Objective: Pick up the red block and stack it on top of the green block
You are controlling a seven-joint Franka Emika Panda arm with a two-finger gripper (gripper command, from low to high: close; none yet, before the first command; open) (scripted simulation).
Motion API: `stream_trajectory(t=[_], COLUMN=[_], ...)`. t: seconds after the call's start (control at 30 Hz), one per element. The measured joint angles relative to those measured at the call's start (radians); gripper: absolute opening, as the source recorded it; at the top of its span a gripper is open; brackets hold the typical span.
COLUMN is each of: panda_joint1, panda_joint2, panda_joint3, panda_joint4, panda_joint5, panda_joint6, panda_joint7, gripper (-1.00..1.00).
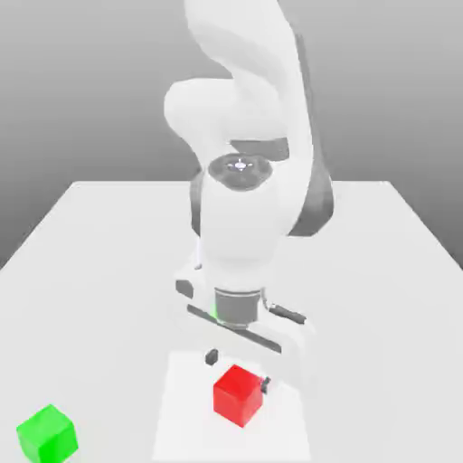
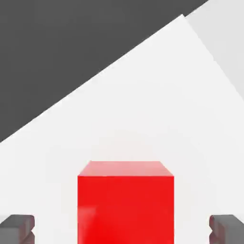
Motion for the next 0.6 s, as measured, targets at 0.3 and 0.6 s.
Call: stream_trajectory(t=[0.3,0.6], panda_joint1=[-0.001,-0.112], panda_joint2=[-0.010,-0.139], panda_joint3=[0.002,-0.034], panda_joint4=[-0.002,0.102], panda_joint5=[0.003,0.106], panda_joint6=[-0.007,-0.238], panda_joint7=[-0.001,-0.090], gripper=[-1.00,-1.00])
